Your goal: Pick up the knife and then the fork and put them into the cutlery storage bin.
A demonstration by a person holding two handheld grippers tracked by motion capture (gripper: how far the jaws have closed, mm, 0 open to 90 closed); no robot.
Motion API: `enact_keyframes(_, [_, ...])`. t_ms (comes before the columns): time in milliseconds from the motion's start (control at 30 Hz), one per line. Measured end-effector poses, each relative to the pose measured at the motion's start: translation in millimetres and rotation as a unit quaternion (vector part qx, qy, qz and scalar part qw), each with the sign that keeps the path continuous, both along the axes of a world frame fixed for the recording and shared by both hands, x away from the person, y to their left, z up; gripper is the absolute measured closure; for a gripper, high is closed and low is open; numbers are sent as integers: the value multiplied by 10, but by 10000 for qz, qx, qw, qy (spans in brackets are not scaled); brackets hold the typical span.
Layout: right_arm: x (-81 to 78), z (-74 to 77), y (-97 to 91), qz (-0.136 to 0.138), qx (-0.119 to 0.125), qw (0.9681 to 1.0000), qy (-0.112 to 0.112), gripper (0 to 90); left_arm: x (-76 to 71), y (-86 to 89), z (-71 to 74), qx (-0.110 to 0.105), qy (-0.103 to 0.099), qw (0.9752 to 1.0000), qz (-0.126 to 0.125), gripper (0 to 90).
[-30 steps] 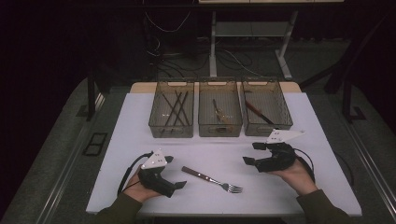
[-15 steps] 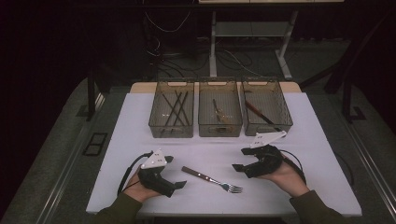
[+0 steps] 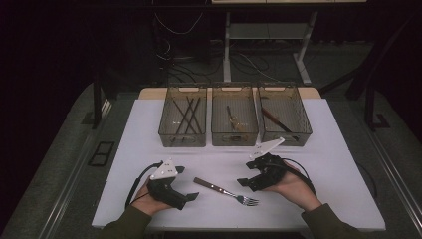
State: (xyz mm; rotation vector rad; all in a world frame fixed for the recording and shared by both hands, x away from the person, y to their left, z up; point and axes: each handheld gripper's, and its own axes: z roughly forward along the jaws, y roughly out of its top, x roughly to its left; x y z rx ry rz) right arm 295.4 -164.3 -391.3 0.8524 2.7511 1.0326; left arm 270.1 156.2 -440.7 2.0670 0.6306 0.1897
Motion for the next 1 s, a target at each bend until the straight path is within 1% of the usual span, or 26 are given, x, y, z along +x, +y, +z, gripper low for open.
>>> enact_keyframes(67, [16, 2, 65, 54, -107, 9999, 104, 331, 2, 0, -1, -2, -6, 10000, -8, 0])
enact_keyframes(133, [27, 3, 125, 102, -205, 9997, 99, 339, 4, 0, -3, -6, 4, 10000, 2, 0])
enact_keyframes(233, [45, -3, 208, 257, -332, 9990, 129, 354, 5, 0, -3, -5, -1, 10000, -8, 0])
enact_keyframes(300, [52, -15, 272, 386, -485, 9980, 117, 370, 4, -1, -3, -5, -5, 10000, -11, 0])
enact_keyframes(333, [46, -21, 310, 424, -521, 9976, 145, 393, 3, -1, -2, -7, -7, 10000, -10, 0])
enact_keyframes(400, [52, -45, 381, 458, -684, 9965, 148, 418, 4, 2, -1, 1, -16, 10000, -21, 0])
enact_keyframes(467, [51, -65, 454, 511, -788, 9953, 233, 450, 6, 4, 0, 7, -16, 10000, -23, 0])
enact_keyframes(533, [60, -87, 522, 603, -926, 9935, 278, 497, 8, 2, -1, 11, -22, 10000, -29, 0])
enact_keyframes(633, [62, -120, 629, 746, -1092, 9905, 366, 533, 6, 0, 1, 14, -28, 10000, -43, 0])
enact_keyframes(700, [63, -146, 695, 835, -1208, 9884, 386, 554, 5, 1, 2, 31, -32, 10000, -53, 0])
enact_keyframes(800, [66, -182, 790, 919, -1357, 9854, 472, 594, 4, 1, 1, 31, -37, 10000, -46, 0])
enact_keyframes(833, [71, -194, 820, 946, -1410, 9841, 523, 602, 4, -1, 0, 30, -34, 10000, -41, 0])
enact_keyframes(1000, [75, -224, 963, 1099, -1746, 9770, 544, 666, 4, -3, 1, 58, -47, 10000, -48, 0])
